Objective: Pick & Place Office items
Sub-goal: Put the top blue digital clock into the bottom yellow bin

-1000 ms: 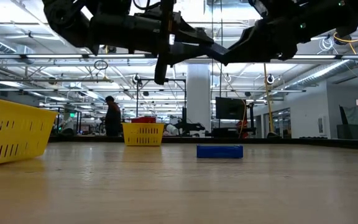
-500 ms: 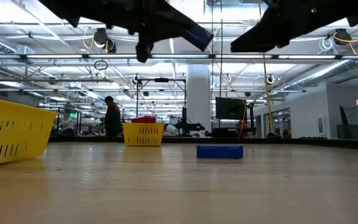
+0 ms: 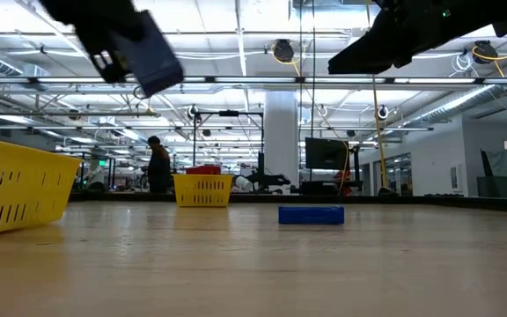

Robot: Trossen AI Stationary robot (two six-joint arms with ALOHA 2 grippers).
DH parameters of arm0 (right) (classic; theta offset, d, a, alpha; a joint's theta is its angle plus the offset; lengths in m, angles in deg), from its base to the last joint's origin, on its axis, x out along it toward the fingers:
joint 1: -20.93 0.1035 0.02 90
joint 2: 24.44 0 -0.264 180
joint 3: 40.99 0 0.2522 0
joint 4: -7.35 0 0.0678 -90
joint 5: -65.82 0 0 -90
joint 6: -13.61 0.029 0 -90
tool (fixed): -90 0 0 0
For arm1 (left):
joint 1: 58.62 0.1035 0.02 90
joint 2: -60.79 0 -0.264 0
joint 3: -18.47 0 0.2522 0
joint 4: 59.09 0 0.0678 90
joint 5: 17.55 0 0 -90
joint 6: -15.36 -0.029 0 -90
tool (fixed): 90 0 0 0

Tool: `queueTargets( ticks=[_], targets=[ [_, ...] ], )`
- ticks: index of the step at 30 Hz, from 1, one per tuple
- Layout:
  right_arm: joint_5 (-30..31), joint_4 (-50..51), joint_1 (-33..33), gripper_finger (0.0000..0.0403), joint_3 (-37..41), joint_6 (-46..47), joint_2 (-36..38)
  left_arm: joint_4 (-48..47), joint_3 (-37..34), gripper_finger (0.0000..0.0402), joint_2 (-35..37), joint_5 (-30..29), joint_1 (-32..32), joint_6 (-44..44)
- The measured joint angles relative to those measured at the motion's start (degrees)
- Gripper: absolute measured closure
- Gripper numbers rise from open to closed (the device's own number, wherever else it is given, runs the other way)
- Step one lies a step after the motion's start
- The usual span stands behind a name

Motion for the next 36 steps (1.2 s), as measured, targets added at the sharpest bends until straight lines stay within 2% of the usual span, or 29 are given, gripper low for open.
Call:
queueTargets(
  ticks=[6, 10, 14, 19, 23, 27, 31, 36],
  targets=[
    [0.0, 0.1, 0.0, 0.0222, 0.0, 0.0, 0.0, -3.8, 0.0, 0.0341, 0.7, -2.8, -8.4, -1.8],
    [0.0, 0.2, 0.0, 0.0221, 0.0, 0.0, 0.0, -7.7, -0.5, 0.0341, 3.6, -6.5, -12.4, 1.3],
    [0.0, -0.1, 0.0, 0.0221, 0.1, 0.0, 0.0, -7.5, -5.1, 0.0341, 10.0, -11.2, -16.0, 6.0],
    [0.0, -1.6, 0.0, 0.0221, 1.5, 0.0, 0.0, -1.9, -15.9, 0.0341, 18.8, -16.1, -19.7, 13.1],
    [0.0, -3.2, 0.0, 0.0221, 2.2, 0.0, 0.0, 5.7, -25.2, 0.034, 23.2, -17.6, -21.4, 19.7],
    [0.0, -3.4, 0.0, 0.0222, 2.2, 0.0, 0.0, 9.6, -31.3, 0.0339, 25.0, -17.8, -21.5, 25.8],
    [0.0, -4.1, 0.0, 0.0221, 2.2, 0.0, 0.0, 9.8, -34.0, 0.0328, 25.1, -18.1, -21.5, 30.1],
    [-0.1, -5.3, 0.0, 0.022, 2.2, 0.1, -0.2, 9.6, -34.3, 0.0312, 25.1, -18.1, -21.1, 31.3]
  ],
)
